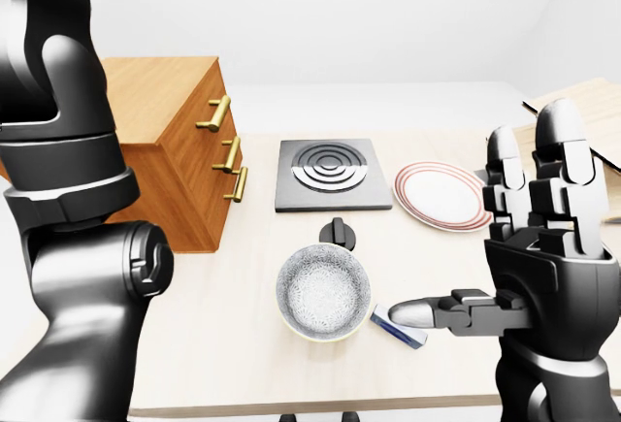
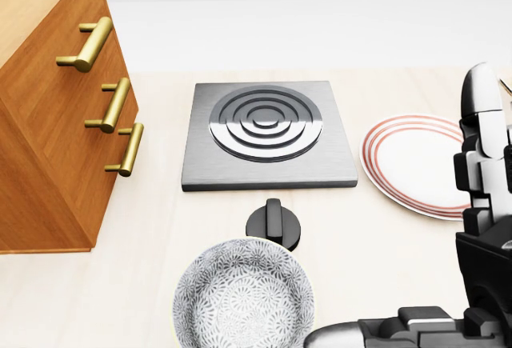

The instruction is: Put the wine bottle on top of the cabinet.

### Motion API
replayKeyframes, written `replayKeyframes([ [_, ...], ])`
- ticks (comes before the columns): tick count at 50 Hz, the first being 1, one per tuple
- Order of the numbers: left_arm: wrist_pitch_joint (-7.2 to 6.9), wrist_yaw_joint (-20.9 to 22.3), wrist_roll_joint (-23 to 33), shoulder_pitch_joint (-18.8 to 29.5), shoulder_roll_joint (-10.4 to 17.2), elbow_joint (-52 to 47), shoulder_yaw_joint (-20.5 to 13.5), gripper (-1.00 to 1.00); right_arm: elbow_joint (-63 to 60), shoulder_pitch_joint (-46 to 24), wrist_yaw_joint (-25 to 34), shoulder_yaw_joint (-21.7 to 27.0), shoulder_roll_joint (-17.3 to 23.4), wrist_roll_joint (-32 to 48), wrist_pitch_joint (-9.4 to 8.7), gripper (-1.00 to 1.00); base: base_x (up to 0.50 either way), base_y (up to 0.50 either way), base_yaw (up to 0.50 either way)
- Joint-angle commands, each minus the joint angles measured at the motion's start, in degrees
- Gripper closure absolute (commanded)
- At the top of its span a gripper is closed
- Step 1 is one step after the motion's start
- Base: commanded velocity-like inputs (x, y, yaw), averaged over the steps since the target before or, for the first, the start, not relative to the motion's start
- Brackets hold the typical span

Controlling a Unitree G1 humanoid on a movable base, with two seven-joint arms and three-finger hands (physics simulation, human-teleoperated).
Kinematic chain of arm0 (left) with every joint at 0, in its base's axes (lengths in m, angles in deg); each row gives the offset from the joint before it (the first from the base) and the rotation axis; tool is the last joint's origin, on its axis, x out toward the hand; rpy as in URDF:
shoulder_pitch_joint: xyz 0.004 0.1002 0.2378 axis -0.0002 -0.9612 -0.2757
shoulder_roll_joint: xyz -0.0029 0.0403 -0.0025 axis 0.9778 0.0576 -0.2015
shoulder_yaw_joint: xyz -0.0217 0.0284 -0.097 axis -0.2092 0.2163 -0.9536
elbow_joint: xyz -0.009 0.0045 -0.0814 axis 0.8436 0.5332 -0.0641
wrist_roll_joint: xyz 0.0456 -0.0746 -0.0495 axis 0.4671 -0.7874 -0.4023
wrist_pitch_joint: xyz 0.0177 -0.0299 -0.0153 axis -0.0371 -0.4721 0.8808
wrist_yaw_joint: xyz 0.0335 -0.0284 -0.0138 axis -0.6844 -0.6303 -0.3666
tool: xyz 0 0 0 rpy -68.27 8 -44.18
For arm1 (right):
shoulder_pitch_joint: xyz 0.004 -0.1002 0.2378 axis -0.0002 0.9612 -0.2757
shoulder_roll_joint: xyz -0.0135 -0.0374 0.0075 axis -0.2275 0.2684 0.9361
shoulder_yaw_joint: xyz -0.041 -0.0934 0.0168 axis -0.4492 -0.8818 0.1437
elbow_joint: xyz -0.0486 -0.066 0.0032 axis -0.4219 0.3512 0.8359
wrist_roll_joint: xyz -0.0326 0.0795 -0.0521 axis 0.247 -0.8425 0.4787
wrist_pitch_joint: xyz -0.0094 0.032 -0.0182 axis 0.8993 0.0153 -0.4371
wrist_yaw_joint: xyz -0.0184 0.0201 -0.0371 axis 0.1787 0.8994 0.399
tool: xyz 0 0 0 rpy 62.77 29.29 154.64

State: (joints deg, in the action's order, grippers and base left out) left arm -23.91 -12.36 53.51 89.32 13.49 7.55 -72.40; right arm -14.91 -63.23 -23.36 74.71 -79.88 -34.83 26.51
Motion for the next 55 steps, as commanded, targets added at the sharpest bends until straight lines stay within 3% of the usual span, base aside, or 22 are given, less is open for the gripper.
replayKeyframes([
  [1,0.0,1.13,-3.93,18.99,10.74,31.71,-0.08,1.0,6.37,-0.42,-3.82,-2.09,1.38,-1.76,0.0,-1.0,0.0,0.0,0.0],
  [12,0.0,1.99,1.34,22.22,14.8,49.8,-0.93,1.0,8.8,-0.35,-4.71,-3.15,1.78,-1.83,0.0,-1.0,0.0,0.0,0.0],
  [14,0.0,-1.57,5.4,20.35,14.74,53.64,0.23,0.98,9.35,-0.35,-4.66,-2.82,1.86,-2.13,0.0,-1.0,0.0,0.0,0.0],
  [19,0.0,-3.33,5.84,16.49,15.04,58.1,-3.02,0.99,12.12,-0.31,-4.62,-2.61,1.88,-2.65,0.0,-1.0,0.0,0.0,0.0],
  [23,0.0,-5.67,7.19,14.0,14.64,59.37,-3.61,0.98,12.35,-0.65,-4.5,-2.37,1.97,-2.83,0.0,-1.0,0.0,0.0,0.0],
  [55,0.0,-8.68,9.71,3.49,12.16,62.09,-7.46,0.98,15.1,1.56,-6.28,-5.17,2.19,-2.52,0.0,-1.0,0.0,0.0,0.0],
])
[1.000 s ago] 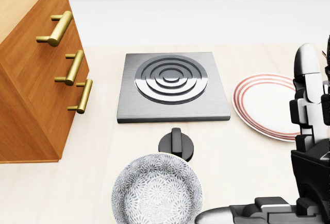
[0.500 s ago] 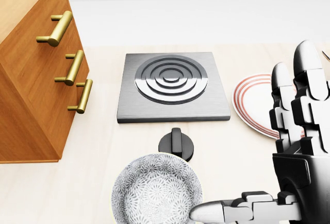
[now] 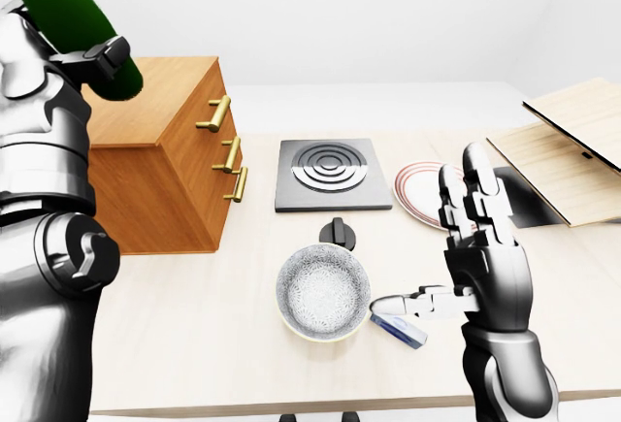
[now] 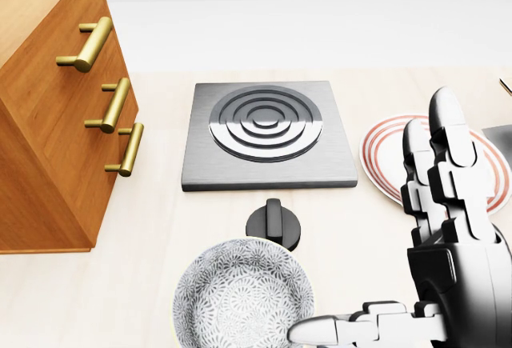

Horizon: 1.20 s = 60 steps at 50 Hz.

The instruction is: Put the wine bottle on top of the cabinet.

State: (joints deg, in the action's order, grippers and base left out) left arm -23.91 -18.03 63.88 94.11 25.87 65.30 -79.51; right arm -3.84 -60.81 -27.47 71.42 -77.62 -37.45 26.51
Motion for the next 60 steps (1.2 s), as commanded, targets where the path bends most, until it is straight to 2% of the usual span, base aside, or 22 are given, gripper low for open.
replayKeyframes([
  [1,0.0,-3.04,-0.5,-1.31,-0.24,4.35,-0.33,0.98,4.0,-0.92,-2.29,-2.03,-0.03,0.17,0.0,-1.0,0.0,0.0,0.0],
  [9,0.0,-4.38,0.67,-1.38,-0.12,4.63,-0.74,0.98,3.72,-0.2,-2.93,-2.63,0.33,-0.44,0.0,-1.0,0.0,0.0,0.0],
  [24,0.0,-4.12,1.74,-2.3,-1.29,4.77,-0.92,0.95,5.46,0.52,-2.67,-1.87,0.55,-1.22,0.0,-1.0,0.0,0.0,0.0],
  [40,0.0,-5.02,2.7,-4.85,-2.28,5.11,-1.58,0.91,4.23,1.75,-3.26,-3.37,0.92,-0.38,0.0,-1.0,0.0,0.0,0.0],
  [41,0.0,-5.17,2.78,-5.09,-2.38,5.15,-1.63,0.86,3.93,1.73,-3.33,-3.39,0.95,-0.32,0.0,-1.0,0.0,0.0,0.0],
  [43,0.0,-5.12,2.8,-5.19,-2.43,5.16,-1.74,0.59,3.42,1.47,-3.46,-3.52,0.97,-0.15,0.0,-1.0,0.0,0.0,0.0],
  [45,0.0,-5.03,2.57,-5.22,-2.41,5.13,-1.99,0.58,3.29,1.09,-3.63,-3.77,0.96,0.09,0.0,-1.0,0.0,0.0,0.0],
  [50,0.0,-5.11,2.36,-5.17,-1.9,5.06,-2.01,0.41,3.67,0.1,-3.61,-3.84,1.02,0.21,0.0,-1.0,0.0,0.0,0.0],
  [51,0.0,-4.95,2.37,-5.33,-1.86,5.05,-1.96,0.18,4.01,-0.1,-3.56,-3.85,1.0,0.19,0.0,-1.0,0.0,0.0,0.0],
  [60,0.0,-5.13,2.14,-6.22,-2.0,5.12,-2.1,0.17,2.54,0.24,-3.55,-3.59,1.03,0.26,0.0,-1.0,0.0,0.0,0.0],
])
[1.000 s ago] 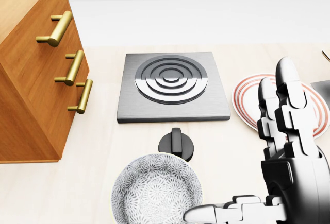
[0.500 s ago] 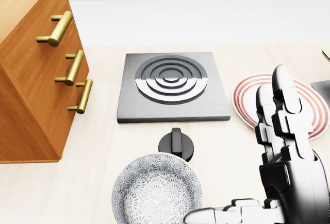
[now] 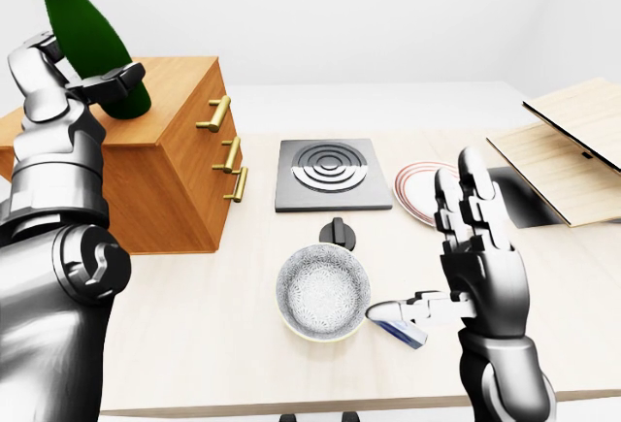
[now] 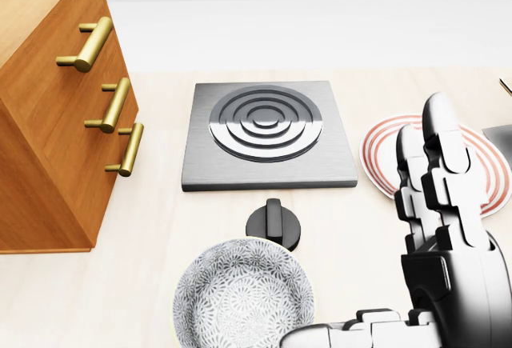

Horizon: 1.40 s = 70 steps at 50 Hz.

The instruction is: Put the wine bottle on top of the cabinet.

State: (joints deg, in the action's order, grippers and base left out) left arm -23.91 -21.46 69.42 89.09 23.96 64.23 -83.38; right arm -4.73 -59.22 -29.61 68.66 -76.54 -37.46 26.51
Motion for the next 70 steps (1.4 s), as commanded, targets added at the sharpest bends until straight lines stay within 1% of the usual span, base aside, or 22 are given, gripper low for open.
replayKeyframes([
  [1,0.0,-1.68,-3.46,-1.15,-0.11,6.2,1.74,0.17,3.31,-1.33,-1.4,-0.82,-0.05,0.31,0.0,-1.0,0.0,0.0,0.0],
  [6,0.0,-1.68,-3.27,-0.76,-0.2,6.18,1.97,0.18,3.41,-1.25,-1.39,-0.86,-0.06,0.41,0.0,-1.0,0.0,0.0,0.0],
  [15,0.0,-1.96,-2.92,-0.68,0.04,6.13,2.12,0.03,4.89,-1.03,-1.01,-0.3,-0.14,-0.2,0.0,-1.0,0.0,0.0,0.0],
  [16,0.0,-1.92,-2.92,-0.71,0.06,6.16,2.09,-0.23,5.02,-0.9,-0.94,-0.2,-0.17,-0.37,0.0,-1.0,0.0,0.0,0.0],
  [17,0.0,-1.7,-3.06,-0.72,0.09,6.15,1.97,-0.33,5.06,-0.84,-0.89,-0.07,-0.17,-0.45,0.0,-1.0,0.0,0.0,0.0],
  [19,0.0,-1.89,-2.9,-0.72,0.12,6.16,2.06,-0.32,4.93,-0.83,-0.83,0.13,-0.18,-0.51,0.0,-1.0,0.0,0.0,0.0],
  [21,0.0,-1.96,-2.78,-0.81,0.13,6.14,2.14,-0.5,5.11,-0.91,-0.74,0.25,-0.17,-0.46,0.0,-1.0,0.0,0.0,0.0],
  [23,0.0,-2.06,-2.76,-0.95,0.09,6.16,2.11,-0.55,5.4,-0.97,-0.72,0.13,-0.19,-0.29,0.0,-1.0,0.0,0.0,0.0],
  [40,0.0,-1.87,-2.55,-0.79,0.41,6.09,2.1,-0.56,4.3,-1.24,-1.16,-0.5,-0.25,0.02,0.0,-1.0,0.0,0.0,0.0],
  [42,0.0,-1.79,-2.68,-0.09,0.94,5.99,2.12,-0.65,4.49,-1.22,-1.13,-0.46,-0.23,-0.03,0.0,-1.0,0.0,0.0,0.0],
  [44,0.0,-1.53,-2.66,1.35,1.83,5.82,2.36,-1.0,4.58,-1.22,-1.16,-0.45,-0.24,-0.02,0.0,-1.0,0.0,0.0,0.0],
  [47,0.0,-0.5,-2.53,3.38,2.91,5.53,2.85,-1.0,5.42,-1.67,-1.15,-0.45,-0.3,-0.04,0.0,-1.0,0.0,0.0,0.0],
  [49,0.0,0.1,-1.7,6.97,4.32,5.16,3.83,-1.0,5.95,-2.21,-1.13,-0.55,-0.37,0.0,0.0,-1.0,0.0,0.0,0.0],
  [51,0.0,0.56,-1.49,7.85,4.69,5.01,4.14,-1.0,6.06,-2.35,-1.13,-0.63,-0.37,0.08,0.0,-1.0,0.0,0.0,0.0],
  [53,0.0,1.24,-1.24,11.24,6.16,4.35,4.67,-1.0,6.33,-2.34,-1.08,-0.56,-0.37,-0.02,0.0,-1.0,0.0,0.0,0.0],
  [56,0.0,2.35,-1.63,14.24,7.64,3.56,5.07,-1.0,6.63,-2.25,-1.04,-0.31,-0.39,-0.18,0.0,-1.0,0.0,0.0,0.0],
  [58,0.0,5.36,-2.09,16.56,8.79,2.47,5.75,-1.0,6.77,-2.4,-1.02,-0.37,-0.45,-0.19,0.0,-1.0,0.0,0.0,0.0],
  [62,0.0,8.19,-2.8,19.97,10.62,-0.08,7.02,-1.0,7.11,-2.8,-1.04,-1.14,-0.52,0.12,0.0,-1.0,0.0,0.0,0.0],
  [65,0.0,10.71,-3.52,21.56,12.07,-3.21,7.86,-1.0,6.91,-2.33,-1.11,-1.32,-0.43,0.07,0.0,-1.0,0.0,0.0,0.0],
  [67,0.0,11.33,-4.37,21.3,12.7,-5.77,8.02,-1.0,6.99,-1.91,-1.19,-1.43,-0.37,0.0,0.0,-1.0,0.0,0.0,0.0],
  [68,0.0,11.47,-4.64,21.0,12.96,-6.87,8.2,-1.0,6.99,-1.74,-1.25,-1.5,-0.33,0.01,0.0,-1.0,0.0,0.0,0.0],
  [70,0.0,12.76,-6.71,18.24,13.84,-13.57,7.72,-1.0,6.79,-0.93,-1.33,-1.63,-0.22,-0.15,0.0,-1.0,0.0,0.0,0.0],
])
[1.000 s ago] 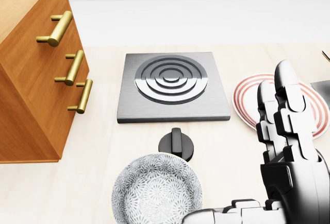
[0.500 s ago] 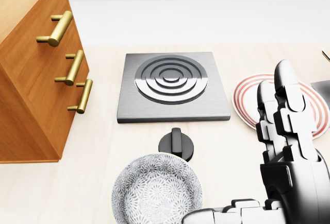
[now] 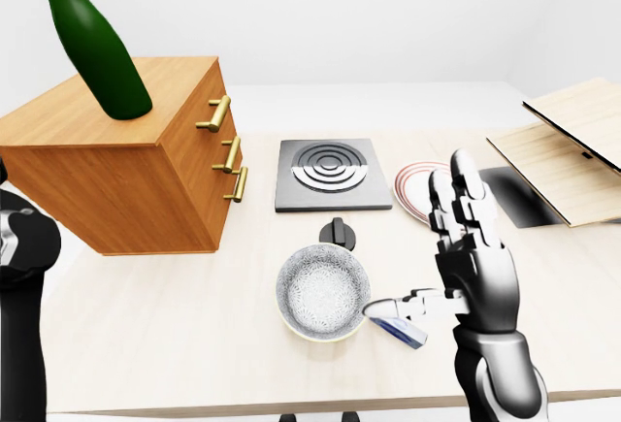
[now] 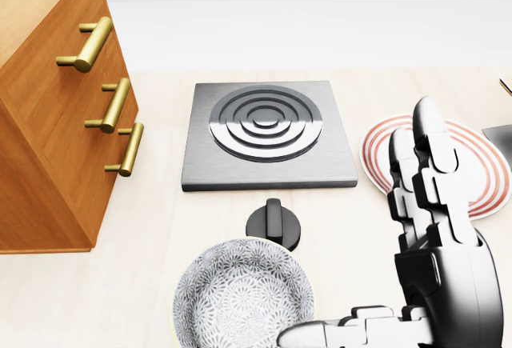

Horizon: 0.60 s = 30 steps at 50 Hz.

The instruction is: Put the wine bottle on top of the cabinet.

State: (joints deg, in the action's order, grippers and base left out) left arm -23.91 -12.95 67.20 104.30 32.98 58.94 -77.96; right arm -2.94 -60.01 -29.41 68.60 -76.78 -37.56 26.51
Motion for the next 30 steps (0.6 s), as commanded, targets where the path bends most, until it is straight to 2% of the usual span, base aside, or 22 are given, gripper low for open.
replayKeyframes([
  [1,0.0,4.14,-5.34,1.11,5.09,-11.36,2.15,-1.0,4.83,0.07,-1.56,-1.63,0.1,-0.1,0.0,-1.0,0.0,0.0,0.0],
  [3,0.0,4.51,-8.34,-3.5,5.45,-18.25,1.11,-1.0,4.43,0.38,-1.68,-1.79,0.21,-0.09,0.0,-1.0,0.0,0.0,0.0],
  [4,0.0,3.2,-11.75,-11.16,5.64,-28.99,-1.43,-1.0,4.13,0.72,-1.77,-1.85,0.26,-0.15,0.0,-1.0,0.0,0.0,0.0],
  [5,0.0,1.87,-14.63,-15.96,5.82,-36.22,-2.75,-1.0,4.16,0.76,-1.84,-1.95,0.31,-0.16,0.0,-1.0,0.0,0.0,0.0],
  [6,0.0,-0.65,-18.68,-24.46,5.8,-47.93,-6.0,-1.0,4.27,0.81,-1.94,-2.29,0.38,-0.01,0.0,-1.0,0.0,0.0,0.0],
  [7,0.0,-2.62,-22.65,-29.77,5.93,-54.97,-8.15,-1.0,4.23,0.89,-2.04,-2.54,0.44,0.03,0.0,-1.0,0.0,0.0,0.0],
  [9,0.0,-6.05,-28.7,-37.31,6.82,-63.35,-10.5,-1.0,3.91,1.1,-2.26,-3.0,0.63,0.15,0.0,-1.0,0.0,0.0,0.0],
  [10,0.0,-8.67,-33.23,-45.74,5.77,-72.84,-15.41,-1.0,3.3,1.46,-2.43,-3.5,0.74,0.3,0.0,-1.0,0.0,0.0,0.0],
  [11,0.0,-9.73,-34.89,-47.13,6.29,-73.71,-15.53,-1.0,3.24,1.48,-2.53,-3.57,0.82,0.26,0.0,-1.0,0.0,0.0,0.0],
  [12,0.0,-10.92,-37.57,-54.99,4.67,-81.12,-19.04,-1.0,2.86,1.88,-2.73,-4.31,1.1,0.73,0.0,-1.0,0.0,0.0,0.0],
  [13,0.0,-11.63,-40.16,-59.93,3.4,-85.14,-21.14,-1.0,2.65,2.09,-2.94,-4.62,1.26,0.79,0.0,-1.0,0.0,0.0,0.0],
  [14,0.0,-11.31,-41.83,-68.22,-0.68,-92.5,-24.48,-1.0,2.64,2.51,-3.19,-5.28,1.51,1.01,0.0,-1.0,0.0,0.0,0.0],
  [16,0.0,-10.27,-43.13,-75.03,-4.7,-98.29,-26.6,-1.0,2.7,2.89,-3.73,-6.23,1.94,1.26,0.0,-1.0,0.0,0.0,0.0],
  [17,0.0,-8.62,-41.93,-79.41,-8.26,-102.08,-27.31,-1.0,2.48,3.33,-4.08,-7.0,2.21,1.47,0.0,-1.0,0.0,0.0,0.0],
  [19,0.0,-5.49,-40.07,-84.42,-14.19,-106.12,-28.2,-1.0,1.96,4.3,-4.92,-8.66,2.95,1.88,0.0,-1.0,0.0,0.0,0.0],
  [21,0.0,0.55,-37.12,-91.22,-22.37,-110.02,-28.31,-1.0,0.97,6.44,-6.34,-11.45,4.4,2.77,0.0,-1.0,0.0,0.0,0.0],
  [23,0.0,4.71,-35.0,-94.73,-27.55,-112.15,-28.96,-1.0,0.55,7.89,-7.82,-12.9,5.92,2.75,0.0,-1.0,0.0,0.0,0.0],
  [24,0.0,9.36,-33.05,-99.75,-33.82,-114.15,-28.5,-1.0,0.33,10.28,-9.0,-14.5,7.32,3.17,0.0,-1.0,0.0,0.0,0.0],
  [26,0.0,16.39,-29.76,-104.3,-40.32,-115.26,-26.18,-1.0,1.09,11.83,-11.02,-16.04,9.21,3.17,0.0,-1.0,0.0,0.0,0.0],
  [27,0.0,20.24,-28.37,-106.74,-43.85,-115.19,-25.14,-1.0,2.06,13.37,-12.36,-17.54,10.48,3.46,0.68,-1.0,0.0,0.0,0.0],
  [28,0.0,25.86,-22.59,-111.09,-50.25,-113.63,-22.39,-1.0,3.3,14.23,-13.71,-19.27,11.68,4.05,2.83,-1.0,0.0,0.0,0.0],
  [30,0.0,32.18,-19.93,-115.15,-56.11,-111.88,-20.92,-1.0,5.16,15.4,-16.73,-22.52,14.08,5.53,5.89,-1.0,0.0,0.0,0.0],
])
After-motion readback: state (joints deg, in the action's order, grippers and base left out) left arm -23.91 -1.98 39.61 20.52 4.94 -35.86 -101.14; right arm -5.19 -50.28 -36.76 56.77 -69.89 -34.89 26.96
